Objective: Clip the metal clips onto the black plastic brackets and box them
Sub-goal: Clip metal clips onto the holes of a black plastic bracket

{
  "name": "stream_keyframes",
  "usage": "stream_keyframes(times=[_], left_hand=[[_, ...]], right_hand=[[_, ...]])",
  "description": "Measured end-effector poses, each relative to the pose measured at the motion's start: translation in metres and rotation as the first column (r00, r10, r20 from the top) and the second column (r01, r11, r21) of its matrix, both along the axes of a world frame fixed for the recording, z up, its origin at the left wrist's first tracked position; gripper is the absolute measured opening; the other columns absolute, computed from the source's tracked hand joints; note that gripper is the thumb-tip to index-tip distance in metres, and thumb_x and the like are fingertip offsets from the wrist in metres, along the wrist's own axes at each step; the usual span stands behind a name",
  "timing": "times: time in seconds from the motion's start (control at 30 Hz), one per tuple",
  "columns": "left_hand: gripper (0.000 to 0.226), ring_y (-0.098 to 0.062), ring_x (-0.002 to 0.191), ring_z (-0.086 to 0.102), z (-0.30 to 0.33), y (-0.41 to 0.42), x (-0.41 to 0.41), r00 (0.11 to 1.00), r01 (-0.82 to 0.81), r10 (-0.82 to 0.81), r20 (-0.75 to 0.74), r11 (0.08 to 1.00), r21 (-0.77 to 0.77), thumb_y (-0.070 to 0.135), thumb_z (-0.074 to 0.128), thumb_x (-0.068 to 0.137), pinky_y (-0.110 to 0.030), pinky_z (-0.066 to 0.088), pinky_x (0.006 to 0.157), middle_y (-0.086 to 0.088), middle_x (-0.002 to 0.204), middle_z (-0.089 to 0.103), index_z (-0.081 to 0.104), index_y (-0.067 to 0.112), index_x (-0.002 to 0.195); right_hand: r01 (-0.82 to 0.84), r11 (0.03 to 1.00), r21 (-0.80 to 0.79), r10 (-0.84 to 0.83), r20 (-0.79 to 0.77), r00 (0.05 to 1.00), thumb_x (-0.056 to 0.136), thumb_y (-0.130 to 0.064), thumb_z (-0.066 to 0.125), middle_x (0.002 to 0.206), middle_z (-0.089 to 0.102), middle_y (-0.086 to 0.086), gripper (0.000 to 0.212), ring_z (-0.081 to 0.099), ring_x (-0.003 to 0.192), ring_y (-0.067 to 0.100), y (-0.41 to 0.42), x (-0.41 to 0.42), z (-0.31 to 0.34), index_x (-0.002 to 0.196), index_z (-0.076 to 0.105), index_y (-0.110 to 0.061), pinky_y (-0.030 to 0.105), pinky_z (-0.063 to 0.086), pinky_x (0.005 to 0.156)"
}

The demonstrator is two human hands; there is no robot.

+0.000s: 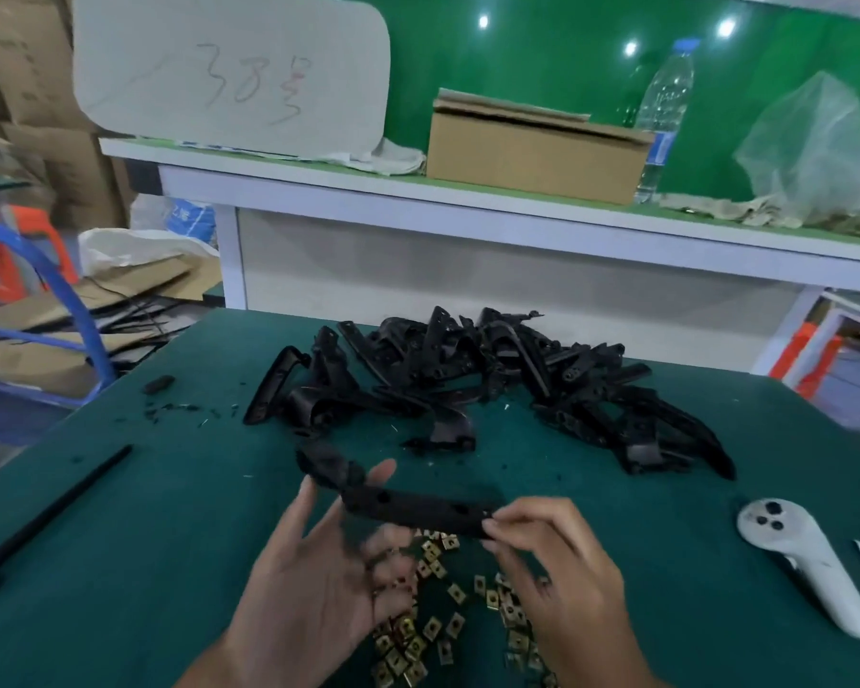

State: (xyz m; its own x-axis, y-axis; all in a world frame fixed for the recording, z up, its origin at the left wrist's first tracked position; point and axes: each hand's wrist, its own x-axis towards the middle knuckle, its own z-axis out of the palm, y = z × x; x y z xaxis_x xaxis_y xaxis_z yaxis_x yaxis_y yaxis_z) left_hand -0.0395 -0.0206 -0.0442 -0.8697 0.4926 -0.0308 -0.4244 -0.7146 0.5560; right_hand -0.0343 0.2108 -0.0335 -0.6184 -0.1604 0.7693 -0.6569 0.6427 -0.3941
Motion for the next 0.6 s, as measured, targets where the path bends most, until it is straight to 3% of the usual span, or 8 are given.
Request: stream_keyframes(times=[0.1, 0.2, 0.27, 0.3, 0.37, 0.43, 0.5, 0.6], left_hand=[[0.065, -0.031, 0.085, 0.062, -0.004, 0.01, -0.005, 0.973, -0.229, 0.227, -0.031, 0.951, -0.206, 0.061, 0.074, 0.073, -0.042, 0.055, 0.074, -0.014, 0.095, 0.061, 0.07, 0.024, 0.126], [0.045, -0.025, 0.091, 0.064, -0.002, 0.016, -0.004, 0.918, -0.392, 0.393, -0.058, 0.871, -0.295, 0.048, 0.079, 0.074, -0.041, 0.053, 0.084, -0.011, 0.097, 0.061, 0.078, 0.013, 0.102], [0.038, -0.021, 0.083, 0.059, 0.0, 0.016, -0.003, 0.891, -0.433, 0.455, 0.006, 0.851, -0.299, 0.049, 0.064, 0.081, -0.038, 0.047, 0.084, -0.008, 0.092, 0.062, 0.079, 0.013, 0.081], [0.04, -0.021, 0.078, 0.059, 0.001, 0.014, -0.003, 0.886, -0.436, 0.463, 0.029, 0.853, -0.288, 0.047, 0.059, 0.082, -0.037, 0.047, 0.081, -0.008, 0.089, 0.064, 0.078, 0.012, 0.082], [0.039, -0.02, 0.064, 0.06, 0.004, 0.01, -0.001, 0.894, -0.43, 0.449, -0.015, 0.846, -0.315, 0.039, 0.059, 0.086, -0.034, 0.05, 0.066, -0.009, 0.083, 0.066, 0.074, 0.008, 0.103], [0.039, -0.023, 0.056, 0.058, 0.005, 0.008, 0.002, 0.921, -0.381, 0.374, -0.107, 0.814, -0.438, 0.031, 0.063, 0.088, -0.032, 0.051, 0.054, -0.018, 0.081, 0.066, 0.065, 0.007, 0.119], [0.032, -0.025, 0.056, 0.057, 0.005, 0.012, 0.005, 0.937, -0.349, 0.316, -0.151, 0.803, -0.483, 0.026, 0.066, 0.088, -0.032, 0.051, 0.053, -0.02, 0.091, 0.071, 0.058, 0.011, 0.116], [0.021, -0.03, 0.063, 0.065, 0.005, 0.017, 0.007, 0.939, -0.342, 0.327, -0.107, 0.862, -0.374, 0.023, 0.065, 0.088, -0.034, 0.052, 0.049, -0.017, 0.115, 0.072, 0.056, 0.014, 0.104]], right_hand=[[-0.067, 0.992, 0.109, 0.065, 0.024, 0.998, 0.101, -0.038, 0.063, 0.115, 0.059, -0.022, 0.008, 0.063, 0.095, -0.001, -0.002, 0.001, -0.005, 0.106, 0.067, -0.033, 0.024, 0.053, 0.078], [-0.189, 0.961, 0.203, 0.185, 0.041, 0.982, 0.1, -0.041, 0.065, 0.112, 0.063, -0.021, 0.011, 0.063, 0.091, -0.001, -0.014, 0.004, -0.006, 0.108, 0.068, -0.035, 0.019, 0.051, 0.076], [-0.238, 0.945, 0.224, 0.236, 0.033, 0.971, 0.1, -0.046, 0.062, 0.105, 0.066, -0.016, 0.015, 0.064, 0.087, -0.001, -0.019, 0.007, -0.007, 0.104, 0.068, -0.032, 0.014, 0.049, 0.077], [-0.228, 0.953, 0.199, 0.217, 0.079, 0.973, 0.1, -0.05, 0.059, 0.102, 0.065, -0.016, 0.02, 0.062, 0.088, -0.004, -0.02, 0.008, -0.007, 0.1, 0.068, -0.031, 0.012, 0.048, 0.077], [-0.152, 0.973, 0.171, 0.094, 0.304, 0.948, 0.098, -0.06, 0.053, 0.106, 0.056, -0.025, 0.026, 0.055, 0.098, -0.009, -0.016, 0.008, -0.005, 0.102, 0.064, -0.037, 0.011, 0.045, 0.082], [-0.102, 0.948, 0.303, -0.047, 0.446, 0.894, 0.093, -0.067, 0.05, 0.115, 0.046, -0.031, 0.032, 0.042, 0.11, -0.011, -0.007, 0.005, -0.013, 0.117, 0.055, -0.045, 0.013, 0.037, 0.091], [-0.104, 0.905, 0.412, -0.126, 0.493, 0.861, 0.093, -0.066, 0.053, 0.119, 0.046, -0.033, 0.038, 0.036, 0.111, -0.01, -0.001, 0.001, -0.019, 0.126, 0.052, -0.046, 0.01, 0.027, 0.094], [-0.111, 0.894, 0.434, -0.139, 0.504, 0.853, 0.097, -0.056, 0.056, 0.118, 0.057, -0.029, 0.033, 0.04, 0.107, -0.008, 0.0, -0.002, -0.019, 0.127, 0.06, -0.043, 0.01, 0.027, 0.092]])
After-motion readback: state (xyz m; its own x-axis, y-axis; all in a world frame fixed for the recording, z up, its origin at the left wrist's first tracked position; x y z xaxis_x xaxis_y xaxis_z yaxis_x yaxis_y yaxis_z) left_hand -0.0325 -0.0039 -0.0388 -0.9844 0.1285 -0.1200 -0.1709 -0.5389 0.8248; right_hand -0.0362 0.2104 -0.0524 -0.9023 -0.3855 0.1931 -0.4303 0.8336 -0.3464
